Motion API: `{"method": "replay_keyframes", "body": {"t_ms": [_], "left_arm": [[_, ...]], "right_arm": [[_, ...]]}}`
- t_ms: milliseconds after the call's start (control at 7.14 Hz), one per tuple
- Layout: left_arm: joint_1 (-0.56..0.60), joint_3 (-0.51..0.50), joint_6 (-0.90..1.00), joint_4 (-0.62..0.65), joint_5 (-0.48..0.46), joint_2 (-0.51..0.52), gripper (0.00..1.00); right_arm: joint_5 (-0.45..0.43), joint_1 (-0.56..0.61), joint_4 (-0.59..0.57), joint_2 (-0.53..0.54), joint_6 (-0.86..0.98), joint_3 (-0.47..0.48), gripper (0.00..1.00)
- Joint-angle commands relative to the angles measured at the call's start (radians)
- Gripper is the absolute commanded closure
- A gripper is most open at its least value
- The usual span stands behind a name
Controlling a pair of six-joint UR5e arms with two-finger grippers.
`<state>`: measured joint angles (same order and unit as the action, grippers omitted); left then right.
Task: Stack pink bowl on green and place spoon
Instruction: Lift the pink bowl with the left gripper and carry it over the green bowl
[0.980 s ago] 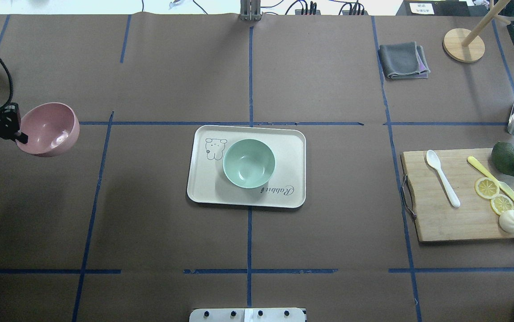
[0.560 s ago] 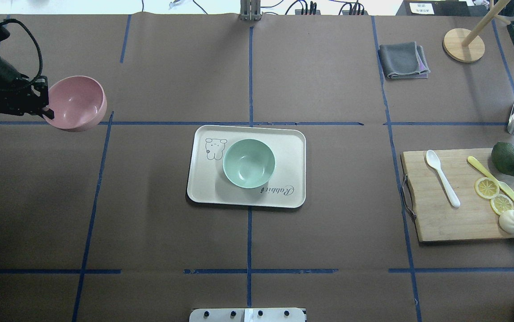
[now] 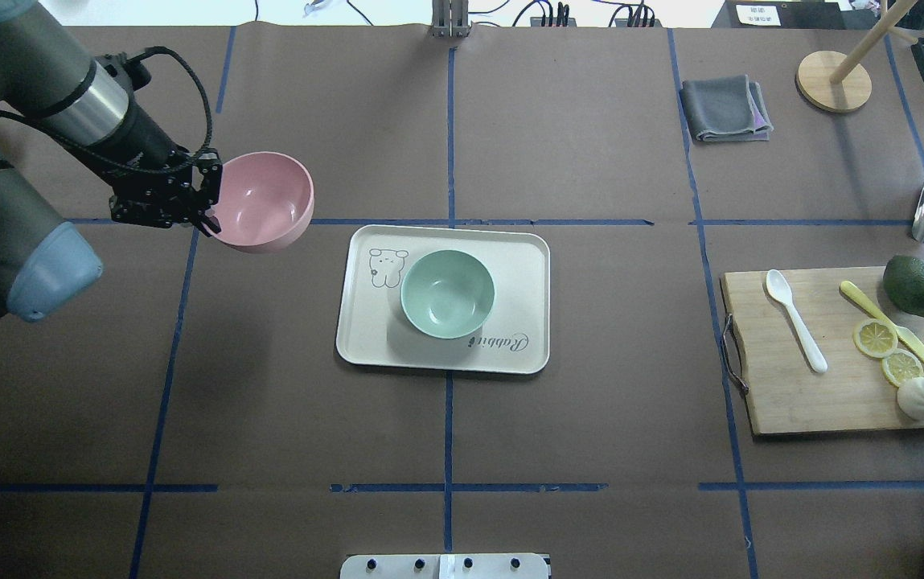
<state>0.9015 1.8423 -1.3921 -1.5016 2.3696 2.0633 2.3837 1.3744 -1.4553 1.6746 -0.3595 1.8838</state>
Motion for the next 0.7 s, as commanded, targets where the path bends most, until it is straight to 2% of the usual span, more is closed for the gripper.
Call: {"method": "replay_keyframes", "body": {"t_ms": [0,140,420,560], "left_arm": [[-0.094,-0.003,-0.099,0.02,-0.052,0.073,1.0],[-0.155,-0.011,-0.189,0.011,-0.122,0.115,1.0],[-0.211,-0.029,-0.229,-0.002,-0.139,0.162,1.0],[-0.232,-0.075,-0.232,-0.049,-0.164,0.184,1.0]], "right_arm": [[-0.015,-0.075,0.12,-0.003,-0.187,0.012,0.0],[-0.015,-0.106,0.153,-0.003,-0.249,0.012,0.0],[-0.012,-0.11,0.155,-0.003,-0.256,0.012,0.0],[-0.012,-0.11,0.155,-0.003,-0.256,0.012,0.0]]}}
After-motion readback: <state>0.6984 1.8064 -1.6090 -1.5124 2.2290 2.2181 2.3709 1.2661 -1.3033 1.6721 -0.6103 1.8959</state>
